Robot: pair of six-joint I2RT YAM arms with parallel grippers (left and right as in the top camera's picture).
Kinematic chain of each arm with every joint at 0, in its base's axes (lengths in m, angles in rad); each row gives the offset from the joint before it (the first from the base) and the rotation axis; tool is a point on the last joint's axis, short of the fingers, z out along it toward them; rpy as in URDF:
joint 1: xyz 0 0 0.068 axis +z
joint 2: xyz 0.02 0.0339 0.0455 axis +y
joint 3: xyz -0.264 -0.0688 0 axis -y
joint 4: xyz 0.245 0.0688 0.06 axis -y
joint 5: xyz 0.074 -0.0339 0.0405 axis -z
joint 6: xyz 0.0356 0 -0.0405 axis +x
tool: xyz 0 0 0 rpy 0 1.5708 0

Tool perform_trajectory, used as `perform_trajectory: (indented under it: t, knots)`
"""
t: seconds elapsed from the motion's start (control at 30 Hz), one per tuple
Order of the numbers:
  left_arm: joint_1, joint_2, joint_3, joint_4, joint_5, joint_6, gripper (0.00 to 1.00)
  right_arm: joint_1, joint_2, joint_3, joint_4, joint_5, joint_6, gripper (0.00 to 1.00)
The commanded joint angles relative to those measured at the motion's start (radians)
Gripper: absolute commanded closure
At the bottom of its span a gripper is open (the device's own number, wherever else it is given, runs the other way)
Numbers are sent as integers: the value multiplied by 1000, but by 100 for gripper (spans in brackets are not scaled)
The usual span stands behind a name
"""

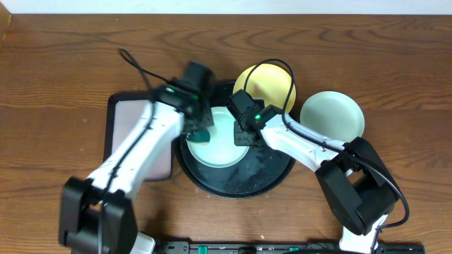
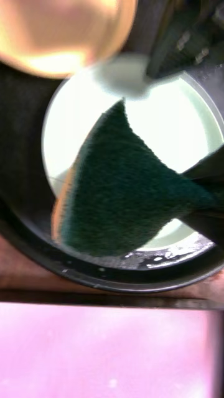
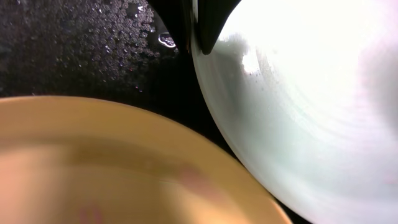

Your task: Clean dirty plates on tray and stack at the side

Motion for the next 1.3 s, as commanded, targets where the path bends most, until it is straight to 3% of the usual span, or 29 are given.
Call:
perform_trajectory:
  t: [0.0,0.1,0.27,0.57,0.93,1.27]
  knots:
    - [68,-43,72,-82,180,139,93,8,8,9,2,-128,-107,99]
    - [116,-61,89,-129,188,180,92,2,-6,21,-4,-212,-203,99]
    - [192,-74,90,-136,187,188,93,-8,-76,27,-50,-215,-241,99]
    - [226,-74,89,-133,179,188,92,-21,-330,27,-158,16,-331,99]
    - [226,-72,87,-133,179,188,92,12,-524,27,-296,396,-376,99]
    - [226,-72,67,-133,179,188,93,235,-544,27,-302,947,-446,99]
